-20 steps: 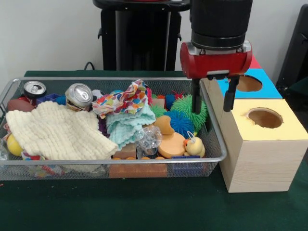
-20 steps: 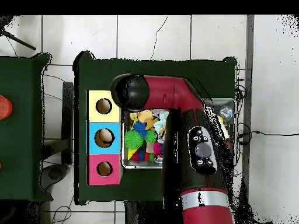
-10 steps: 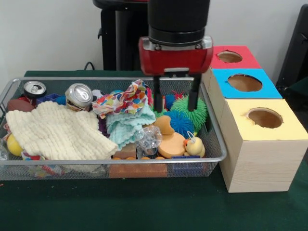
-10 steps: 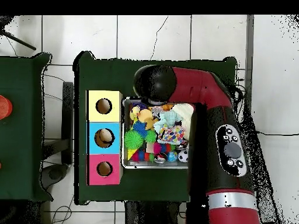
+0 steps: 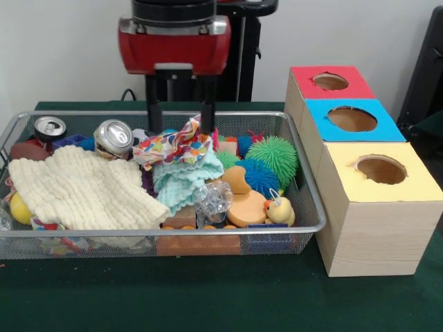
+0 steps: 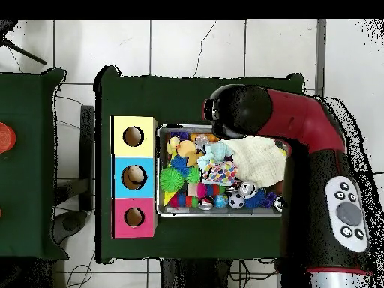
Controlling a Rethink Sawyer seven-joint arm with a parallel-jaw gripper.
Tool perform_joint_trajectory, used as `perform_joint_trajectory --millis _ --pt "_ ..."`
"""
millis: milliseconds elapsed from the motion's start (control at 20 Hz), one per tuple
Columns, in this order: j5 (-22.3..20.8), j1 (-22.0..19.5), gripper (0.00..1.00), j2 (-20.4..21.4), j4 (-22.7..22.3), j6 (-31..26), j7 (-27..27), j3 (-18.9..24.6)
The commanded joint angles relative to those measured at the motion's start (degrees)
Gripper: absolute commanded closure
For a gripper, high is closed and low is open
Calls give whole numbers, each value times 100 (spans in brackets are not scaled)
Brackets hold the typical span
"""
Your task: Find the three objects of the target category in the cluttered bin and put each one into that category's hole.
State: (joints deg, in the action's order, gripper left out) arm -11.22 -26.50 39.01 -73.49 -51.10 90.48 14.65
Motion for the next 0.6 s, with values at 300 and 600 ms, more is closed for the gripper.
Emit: perform_joint_trajectory --millis 300,600 --pt "-611 -388 0 7 -1321 768 -1178 740" --pt "-720 -354 0 -39 -1428 994 -849 808"
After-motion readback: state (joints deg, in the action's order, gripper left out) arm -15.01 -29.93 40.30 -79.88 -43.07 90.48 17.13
